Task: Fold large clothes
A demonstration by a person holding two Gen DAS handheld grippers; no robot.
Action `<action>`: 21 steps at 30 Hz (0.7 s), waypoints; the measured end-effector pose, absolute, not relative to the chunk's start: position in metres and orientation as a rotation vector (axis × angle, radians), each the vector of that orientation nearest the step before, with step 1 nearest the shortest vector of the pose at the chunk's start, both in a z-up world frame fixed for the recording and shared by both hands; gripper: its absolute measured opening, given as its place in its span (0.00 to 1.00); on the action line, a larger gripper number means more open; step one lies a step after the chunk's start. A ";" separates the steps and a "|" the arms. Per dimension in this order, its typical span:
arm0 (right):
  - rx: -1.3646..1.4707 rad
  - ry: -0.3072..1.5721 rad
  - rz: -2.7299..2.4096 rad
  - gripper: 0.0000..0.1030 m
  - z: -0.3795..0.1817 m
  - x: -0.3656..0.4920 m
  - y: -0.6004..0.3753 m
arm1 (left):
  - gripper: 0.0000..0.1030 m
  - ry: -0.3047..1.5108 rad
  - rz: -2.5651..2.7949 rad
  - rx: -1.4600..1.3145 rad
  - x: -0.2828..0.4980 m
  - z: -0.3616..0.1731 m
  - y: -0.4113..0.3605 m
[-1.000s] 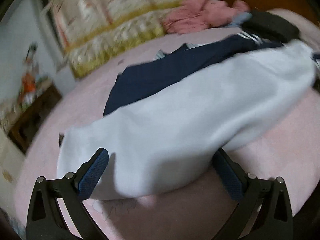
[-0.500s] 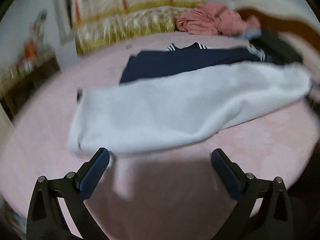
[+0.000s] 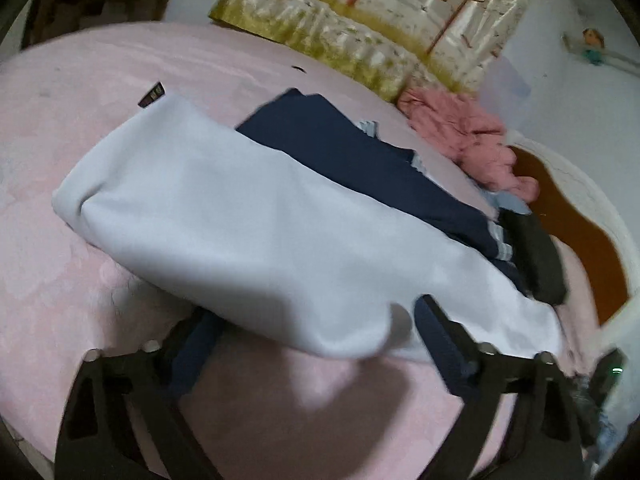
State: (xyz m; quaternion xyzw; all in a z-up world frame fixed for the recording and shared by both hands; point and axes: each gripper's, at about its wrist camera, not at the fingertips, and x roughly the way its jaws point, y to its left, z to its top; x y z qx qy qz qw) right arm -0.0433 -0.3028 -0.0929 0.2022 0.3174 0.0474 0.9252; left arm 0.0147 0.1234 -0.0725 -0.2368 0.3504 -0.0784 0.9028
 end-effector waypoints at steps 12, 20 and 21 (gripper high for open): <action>0.382 0.450 0.015 0.11 -0.078 -0.037 -0.290 | 0.17 0.570 -0.154 -0.684 -0.006 -0.073 0.157; 0.335 0.317 -0.012 0.10 -0.039 -0.100 -0.288 | 0.17 0.496 -0.160 -0.570 -0.056 -0.027 0.142; 0.318 0.315 -0.015 0.10 -0.036 -0.106 -0.286 | 0.17 0.491 -0.147 -0.534 -0.058 -0.021 0.137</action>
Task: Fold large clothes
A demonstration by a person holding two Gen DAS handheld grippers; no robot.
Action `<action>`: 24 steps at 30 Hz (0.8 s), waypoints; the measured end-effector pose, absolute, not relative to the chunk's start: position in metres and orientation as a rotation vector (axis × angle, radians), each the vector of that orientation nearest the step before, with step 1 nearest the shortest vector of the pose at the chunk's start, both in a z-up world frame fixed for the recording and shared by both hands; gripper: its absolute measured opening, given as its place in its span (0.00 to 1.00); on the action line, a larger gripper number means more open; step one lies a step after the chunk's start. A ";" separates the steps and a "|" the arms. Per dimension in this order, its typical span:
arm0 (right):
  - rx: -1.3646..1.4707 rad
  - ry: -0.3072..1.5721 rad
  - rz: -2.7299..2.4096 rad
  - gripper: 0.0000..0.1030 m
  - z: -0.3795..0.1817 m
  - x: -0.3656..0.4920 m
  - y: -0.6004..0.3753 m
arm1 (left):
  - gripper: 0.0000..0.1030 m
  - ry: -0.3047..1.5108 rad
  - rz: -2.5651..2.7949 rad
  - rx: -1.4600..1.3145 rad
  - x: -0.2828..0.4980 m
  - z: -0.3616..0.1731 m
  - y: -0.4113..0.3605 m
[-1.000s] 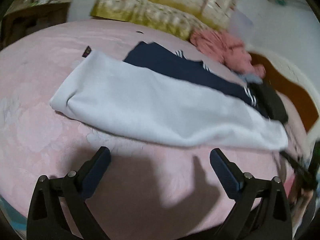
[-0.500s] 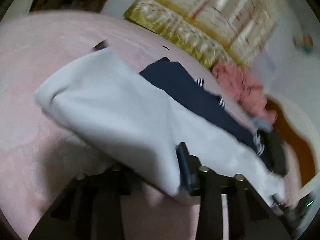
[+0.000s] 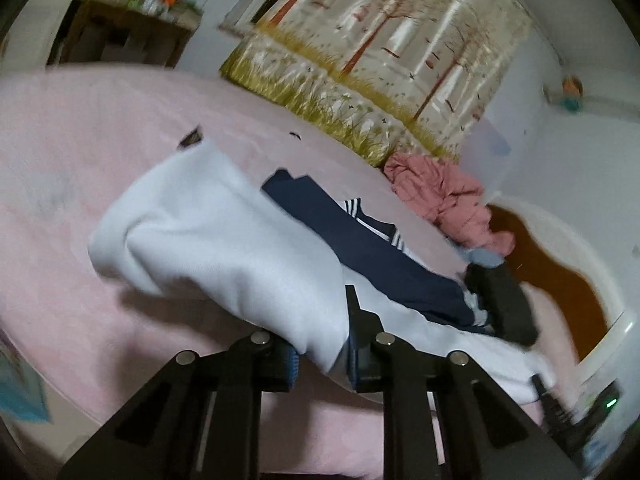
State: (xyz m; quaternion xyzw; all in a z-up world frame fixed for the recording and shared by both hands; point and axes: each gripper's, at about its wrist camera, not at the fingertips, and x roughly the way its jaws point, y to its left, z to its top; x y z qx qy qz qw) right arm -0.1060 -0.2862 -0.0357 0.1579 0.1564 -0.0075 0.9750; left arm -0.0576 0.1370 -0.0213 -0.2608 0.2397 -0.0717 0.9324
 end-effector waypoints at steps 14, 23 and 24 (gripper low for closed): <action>0.423 0.503 -0.068 0.10 0.026 0.112 -0.298 | 0.17 0.583 0.020 -0.532 0.171 0.004 0.106; 0.320 0.646 -0.080 0.10 0.003 0.236 -0.291 | 0.18 0.753 0.092 -0.327 0.267 -0.024 0.077; 0.326 0.690 -0.073 0.10 -0.003 0.248 -0.292 | 0.19 0.773 0.088 -0.325 0.273 -0.028 0.077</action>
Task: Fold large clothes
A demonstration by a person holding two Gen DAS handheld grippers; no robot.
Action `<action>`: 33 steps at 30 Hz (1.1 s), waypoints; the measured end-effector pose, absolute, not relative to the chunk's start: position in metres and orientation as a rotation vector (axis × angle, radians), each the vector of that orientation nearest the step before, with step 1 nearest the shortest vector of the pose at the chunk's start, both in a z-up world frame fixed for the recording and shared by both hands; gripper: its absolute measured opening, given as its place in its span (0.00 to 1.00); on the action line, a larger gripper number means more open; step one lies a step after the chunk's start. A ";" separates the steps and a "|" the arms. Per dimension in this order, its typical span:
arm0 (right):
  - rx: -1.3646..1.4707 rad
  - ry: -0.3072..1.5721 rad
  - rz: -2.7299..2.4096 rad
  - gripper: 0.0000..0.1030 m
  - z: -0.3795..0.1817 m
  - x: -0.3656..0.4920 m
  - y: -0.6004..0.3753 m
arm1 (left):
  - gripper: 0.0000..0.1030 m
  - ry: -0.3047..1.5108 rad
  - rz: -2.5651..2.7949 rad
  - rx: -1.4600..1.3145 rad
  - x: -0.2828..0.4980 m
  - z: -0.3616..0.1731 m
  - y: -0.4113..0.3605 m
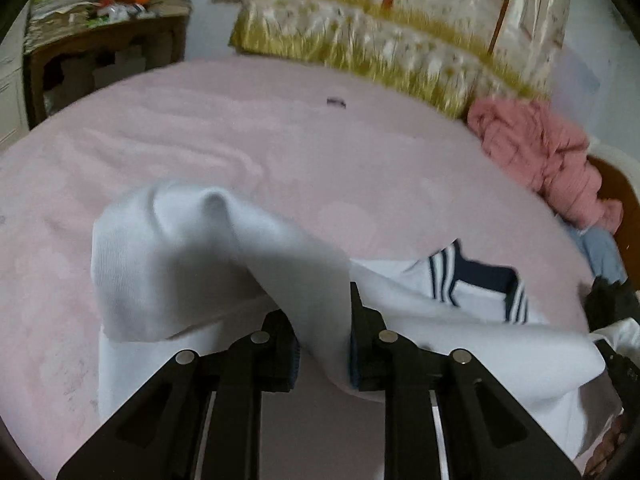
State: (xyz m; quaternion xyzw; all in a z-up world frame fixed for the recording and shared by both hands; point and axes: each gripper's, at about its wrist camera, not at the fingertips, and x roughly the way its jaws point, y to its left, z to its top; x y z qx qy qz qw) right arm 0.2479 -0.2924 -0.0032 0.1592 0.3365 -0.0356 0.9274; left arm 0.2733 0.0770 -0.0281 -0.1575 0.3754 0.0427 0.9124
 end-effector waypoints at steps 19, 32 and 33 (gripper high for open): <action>0.349 0.441 -0.018 0.10 0.018 -0.025 -0.292 | 0.17 0.487 -0.053 -0.457 -0.002 0.011 0.097; 0.429 0.510 -0.036 0.10 0.010 -0.013 -0.302 | 0.17 0.610 0.033 -0.531 0.054 -0.001 0.098; 0.419 0.512 -0.039 0.10 0.013 -0.003 -0.301 | 0.17 0.619 0.041 -0.519 0.067 0.001 0.097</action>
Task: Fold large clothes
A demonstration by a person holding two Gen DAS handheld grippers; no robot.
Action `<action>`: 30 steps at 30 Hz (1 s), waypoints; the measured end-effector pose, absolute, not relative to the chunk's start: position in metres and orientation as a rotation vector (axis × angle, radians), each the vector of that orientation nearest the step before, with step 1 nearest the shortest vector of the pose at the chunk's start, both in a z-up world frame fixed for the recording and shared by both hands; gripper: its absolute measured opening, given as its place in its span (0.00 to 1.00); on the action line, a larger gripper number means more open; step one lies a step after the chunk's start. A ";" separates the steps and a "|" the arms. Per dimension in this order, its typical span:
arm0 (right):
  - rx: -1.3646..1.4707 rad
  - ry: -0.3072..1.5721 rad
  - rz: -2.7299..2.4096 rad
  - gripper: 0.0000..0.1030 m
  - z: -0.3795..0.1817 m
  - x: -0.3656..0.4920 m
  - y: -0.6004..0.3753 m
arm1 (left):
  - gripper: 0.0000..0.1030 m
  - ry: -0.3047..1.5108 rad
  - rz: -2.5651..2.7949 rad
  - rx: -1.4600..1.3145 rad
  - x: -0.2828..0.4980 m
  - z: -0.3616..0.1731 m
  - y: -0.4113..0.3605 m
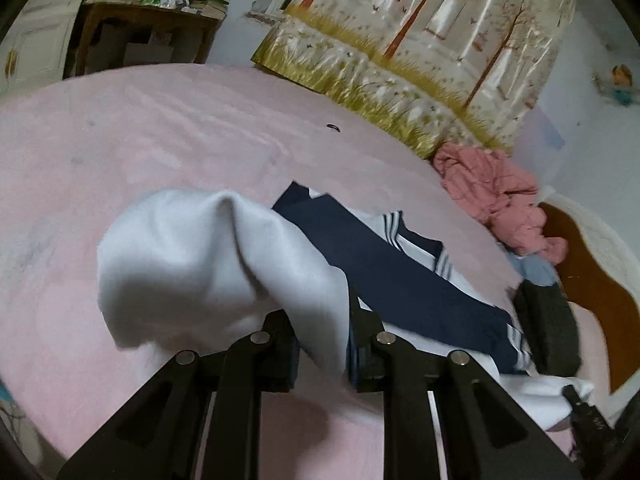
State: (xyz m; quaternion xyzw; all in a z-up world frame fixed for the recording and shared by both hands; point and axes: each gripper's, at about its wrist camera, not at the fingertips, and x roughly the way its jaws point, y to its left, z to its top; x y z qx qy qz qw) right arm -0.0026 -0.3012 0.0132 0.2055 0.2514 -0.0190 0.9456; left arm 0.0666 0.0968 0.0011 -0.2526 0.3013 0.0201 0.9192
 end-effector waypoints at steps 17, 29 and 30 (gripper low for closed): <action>0.333 0.429 -0.025 0.12 0.006 -0.038 -0.290 | 0.17 0.556 -0.013 -0.475 -0.002 -0.017 0.100; 0.298 0.642 -0.076 0.21 -0.065 -0.108 -0.294 | 0.47 0.685 0.004 -0.369 -0.072 -0.067 0.100; 0.299 0.641 -0.081 0.26 -0.065 -0.114 -0.295 | 0.48 0.705 -0.026 -0.361 -0.080 -0.065 0.098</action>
